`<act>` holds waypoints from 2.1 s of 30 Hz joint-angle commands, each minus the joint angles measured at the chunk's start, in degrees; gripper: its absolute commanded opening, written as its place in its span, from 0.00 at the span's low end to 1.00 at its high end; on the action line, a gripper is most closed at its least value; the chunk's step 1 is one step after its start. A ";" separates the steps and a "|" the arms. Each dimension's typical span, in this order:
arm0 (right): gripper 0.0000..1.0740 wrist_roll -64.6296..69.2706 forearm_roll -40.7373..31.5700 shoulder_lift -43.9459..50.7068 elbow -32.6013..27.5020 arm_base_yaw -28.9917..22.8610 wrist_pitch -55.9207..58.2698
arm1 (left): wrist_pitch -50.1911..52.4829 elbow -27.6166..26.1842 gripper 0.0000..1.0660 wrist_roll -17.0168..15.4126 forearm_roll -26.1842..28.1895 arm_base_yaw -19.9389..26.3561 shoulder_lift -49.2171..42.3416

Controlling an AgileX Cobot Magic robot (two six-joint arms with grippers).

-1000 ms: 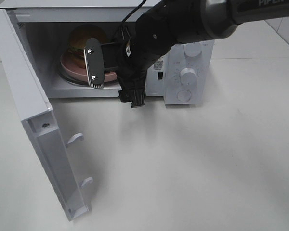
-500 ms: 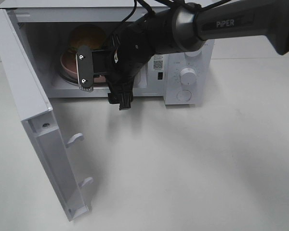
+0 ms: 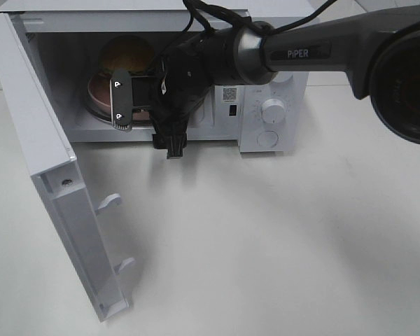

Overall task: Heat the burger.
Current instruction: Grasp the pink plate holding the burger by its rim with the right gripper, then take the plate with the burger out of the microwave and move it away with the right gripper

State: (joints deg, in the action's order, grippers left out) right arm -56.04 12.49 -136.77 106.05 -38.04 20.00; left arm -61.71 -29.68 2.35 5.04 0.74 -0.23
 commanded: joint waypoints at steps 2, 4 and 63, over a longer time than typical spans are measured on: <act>0.74 0.40 -0.52 -0.57 0.80 0.57 0.34 | 0.52 0.17 0.92 0.06 0.11 0.23 -0.46; 0.72 0.40 -0.57 -0.69 0.80 0.74 0.40 | 0.52 0.17 0.92 0.06 0.11 0.23 -0.46; 0.00 -5.84 4.81 14.55 -19.60 -1.60 -6.65 | 0.52 0.17 0.92 0.11 0.06 0.23 -0.46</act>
State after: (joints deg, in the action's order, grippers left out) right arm -61.65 16.33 -124.16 86.34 -39.82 16.04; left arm -61.71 -29.68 2.46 5.04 0.74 -0.23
